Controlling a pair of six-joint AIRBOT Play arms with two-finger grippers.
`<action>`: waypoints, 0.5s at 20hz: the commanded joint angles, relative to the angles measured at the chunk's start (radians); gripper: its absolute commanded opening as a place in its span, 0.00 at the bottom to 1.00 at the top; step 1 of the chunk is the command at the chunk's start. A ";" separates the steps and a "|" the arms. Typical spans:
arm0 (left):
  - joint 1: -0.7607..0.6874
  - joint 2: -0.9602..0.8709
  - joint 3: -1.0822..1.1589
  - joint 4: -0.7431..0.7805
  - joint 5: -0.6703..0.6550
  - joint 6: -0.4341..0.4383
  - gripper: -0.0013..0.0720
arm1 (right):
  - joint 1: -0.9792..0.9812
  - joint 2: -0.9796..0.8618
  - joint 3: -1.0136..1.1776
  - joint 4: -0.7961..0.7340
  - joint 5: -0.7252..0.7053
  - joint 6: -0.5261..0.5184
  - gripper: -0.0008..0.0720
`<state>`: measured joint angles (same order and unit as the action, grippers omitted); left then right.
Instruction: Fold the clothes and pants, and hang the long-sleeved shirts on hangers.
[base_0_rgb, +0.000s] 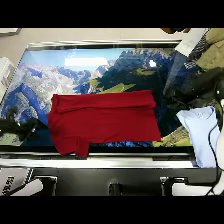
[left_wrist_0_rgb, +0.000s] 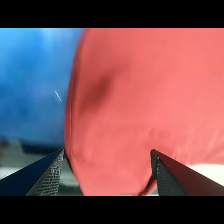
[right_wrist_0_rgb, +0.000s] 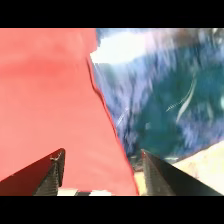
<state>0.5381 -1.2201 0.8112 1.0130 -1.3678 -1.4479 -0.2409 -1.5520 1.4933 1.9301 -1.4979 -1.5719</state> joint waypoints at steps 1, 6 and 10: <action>0.000 0.138 -0.266 -0.063 0.027 0.012 0.86 | -0.034 0.131 -0.204 0.057 0.064 -0.014 0.65; -0.069 0.158 -0.360 -0.064 0.067 0.008 0.86 | -0.034 0.187 -0.280 0.080 0.094 -0.011 0.65; -0.127 0.158 -0.410 -0.072 0.120 0.004 0.86 | -0.034 0.208 -0.280 0.104 0.096 -0.010 0.65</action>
<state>0.4465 -1.0691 0.4442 0.9508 -1.2865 -1.4395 -0.2741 -1.3643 1.2255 2.0132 -1.4097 -1.5829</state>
